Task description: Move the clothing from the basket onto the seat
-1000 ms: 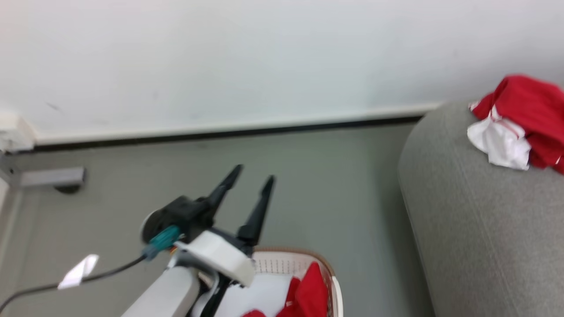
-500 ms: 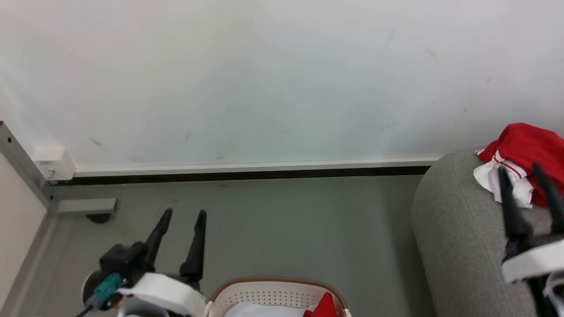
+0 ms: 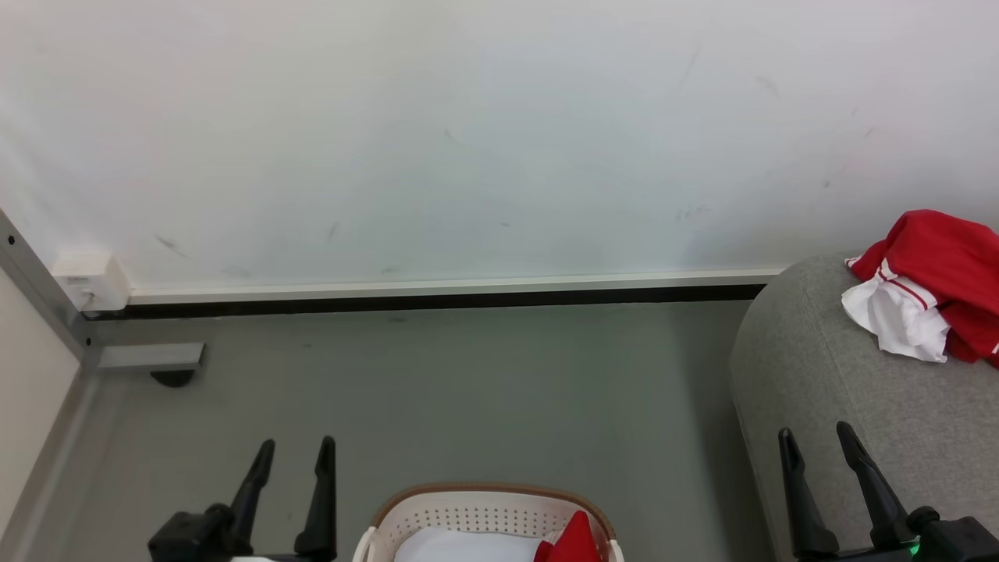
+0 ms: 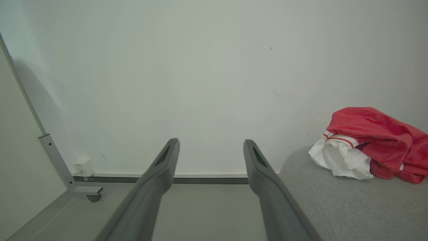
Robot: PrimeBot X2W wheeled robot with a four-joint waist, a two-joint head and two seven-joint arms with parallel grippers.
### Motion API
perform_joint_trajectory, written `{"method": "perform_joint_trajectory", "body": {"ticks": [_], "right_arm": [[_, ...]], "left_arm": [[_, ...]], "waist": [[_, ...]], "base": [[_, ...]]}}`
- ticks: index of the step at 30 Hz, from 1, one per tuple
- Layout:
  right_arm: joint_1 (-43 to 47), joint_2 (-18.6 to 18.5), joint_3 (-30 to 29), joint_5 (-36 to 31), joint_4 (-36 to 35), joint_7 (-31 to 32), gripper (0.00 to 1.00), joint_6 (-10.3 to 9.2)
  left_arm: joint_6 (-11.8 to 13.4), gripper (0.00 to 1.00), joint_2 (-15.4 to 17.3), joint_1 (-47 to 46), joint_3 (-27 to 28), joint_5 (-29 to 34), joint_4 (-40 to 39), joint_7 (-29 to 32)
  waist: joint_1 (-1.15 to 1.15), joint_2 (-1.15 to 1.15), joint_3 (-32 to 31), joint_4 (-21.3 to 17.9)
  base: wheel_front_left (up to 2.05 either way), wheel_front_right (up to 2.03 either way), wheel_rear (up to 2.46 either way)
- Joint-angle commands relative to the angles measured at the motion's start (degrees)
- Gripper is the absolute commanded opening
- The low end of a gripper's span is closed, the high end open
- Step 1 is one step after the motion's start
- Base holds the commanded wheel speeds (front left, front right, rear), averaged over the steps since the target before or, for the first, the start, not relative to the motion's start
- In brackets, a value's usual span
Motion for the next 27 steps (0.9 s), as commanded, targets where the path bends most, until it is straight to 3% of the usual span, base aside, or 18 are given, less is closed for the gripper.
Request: {"method": "perform_joint_trajectory", "body": {"ticks": [1,12,27], "right_arm": [[0.3,0.3,-0.3,-0.8,-0.4,-0.2,1.00,-0.12],[-0.9,1.4,-0.4,-2.1,-0.8,-0.2,1.00,-0.13],[-1.3,1.5,0.2,-1.9,-0.2,-0.3,1.00,-0.13]], "left_arm": [[-0.8,1.00,-0.7,0.9,0.9,1.3,0.2,0.0],[-5.9,1.00,-5.1,0.7,5.5,6.2,2.1,0.0],[-9.7,1.00,-8.1,0.2,8.9,10.0,4.1,0.0]], "waist": [[0.01,0.00,0.2,0.0],[0.01,0.00,0.7,0.5],[0.01,0.00,1.9,-1.0]], "base": [[0.00,0.00,0.00],[0.00,0.00,0.00],[0.00,0.00,0.00]]}}
